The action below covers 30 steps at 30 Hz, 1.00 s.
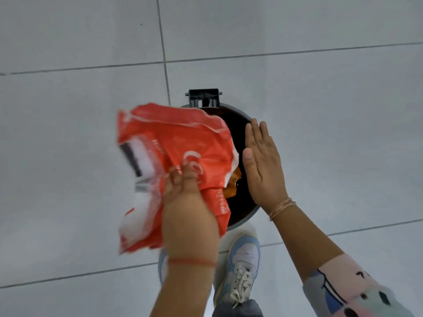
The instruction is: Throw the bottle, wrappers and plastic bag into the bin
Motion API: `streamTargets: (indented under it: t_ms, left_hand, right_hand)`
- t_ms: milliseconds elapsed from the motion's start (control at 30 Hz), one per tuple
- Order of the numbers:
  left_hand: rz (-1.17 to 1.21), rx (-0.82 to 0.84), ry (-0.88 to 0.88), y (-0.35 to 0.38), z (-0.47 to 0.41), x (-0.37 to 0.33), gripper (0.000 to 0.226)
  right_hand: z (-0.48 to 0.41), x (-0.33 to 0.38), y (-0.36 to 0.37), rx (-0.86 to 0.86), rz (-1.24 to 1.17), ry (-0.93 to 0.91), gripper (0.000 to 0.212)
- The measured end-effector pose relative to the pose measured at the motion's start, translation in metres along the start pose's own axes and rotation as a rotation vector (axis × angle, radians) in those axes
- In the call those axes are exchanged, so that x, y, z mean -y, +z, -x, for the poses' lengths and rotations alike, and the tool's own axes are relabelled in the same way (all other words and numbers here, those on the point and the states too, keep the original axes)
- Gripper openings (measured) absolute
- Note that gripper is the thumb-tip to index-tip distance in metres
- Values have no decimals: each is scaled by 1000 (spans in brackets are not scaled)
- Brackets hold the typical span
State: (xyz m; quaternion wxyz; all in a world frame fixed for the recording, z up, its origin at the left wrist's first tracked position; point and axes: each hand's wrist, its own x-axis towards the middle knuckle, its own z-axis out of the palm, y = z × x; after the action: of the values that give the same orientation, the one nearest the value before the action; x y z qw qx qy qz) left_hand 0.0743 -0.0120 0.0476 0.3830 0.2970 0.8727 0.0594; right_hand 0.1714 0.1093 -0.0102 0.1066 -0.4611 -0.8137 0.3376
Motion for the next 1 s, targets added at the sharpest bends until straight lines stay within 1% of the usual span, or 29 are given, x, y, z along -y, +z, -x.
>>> streamTargets:
  t_ms: [33, 100, 133, 167, 233, 333, 433, 567, 633, 700, 767, 867, 900, 1000]
  left_hand:
    - [-120, -64, 43, 7, -7, -16, 59]
    - [-167, -90, 5, 35, -42, -19, 61]
    - [-200, -60, 6, 43, -53, -18, 61]
    - [-186, -43, -16, 50, -63, -15, 62]
    - [-146, -71, -23, 67, -72, -11, 62]
    - [-69, 5, -33, 80, -80, -14, 65]
    - [-99, 79, -53, 92, -85, -8, 67]
    - [-75, 159, -66, 94, -94, -7, 66]
    - [-41, 172, -52, 89, -94, -9, 64]
    - [-8, 133, -18, 82, -91, -10, 60]
    - [-39, 61, 37, 69, -83, -11, 56]
    - [-119, -82, 186, 46, -67, -18, 54]
    - [-123, -99, 226, 36, -61, -21, 52]
    - [-161, -238, 332, 6, -45, -26, 56]
  right_hand:
    - [0, 0, -1, 16, -18, 5, 82]
    - [0, 0, -2, 41, -32, 10, 82]
    - [0, 0, -2, 47, -35, 11, 82]
    - [0, -1, -1, 50, -35, 6, 82]
    - [0, -1, -1, 42, -34, -1, 83]
    - [0, 0, -1, 22, -23, 0, 83]
    - [1, 0, 0, 3, 2, -6, 83]
    - [0, -1, 1, -8, 54, -35, 82]
    - [0, -1, 1, 6, 111, -29, 77]
    - [0, -1, 3, 11, 223, -36, 69]
    - [2, 0, 5, 27, 343, -76, 67]
    - [7, 11, 3, 89, 476, -156, 65]
    - [8, 19, -2, 102, 482, -154, 64]
    - [6, 43, -23, 27, 459, -124, 63]
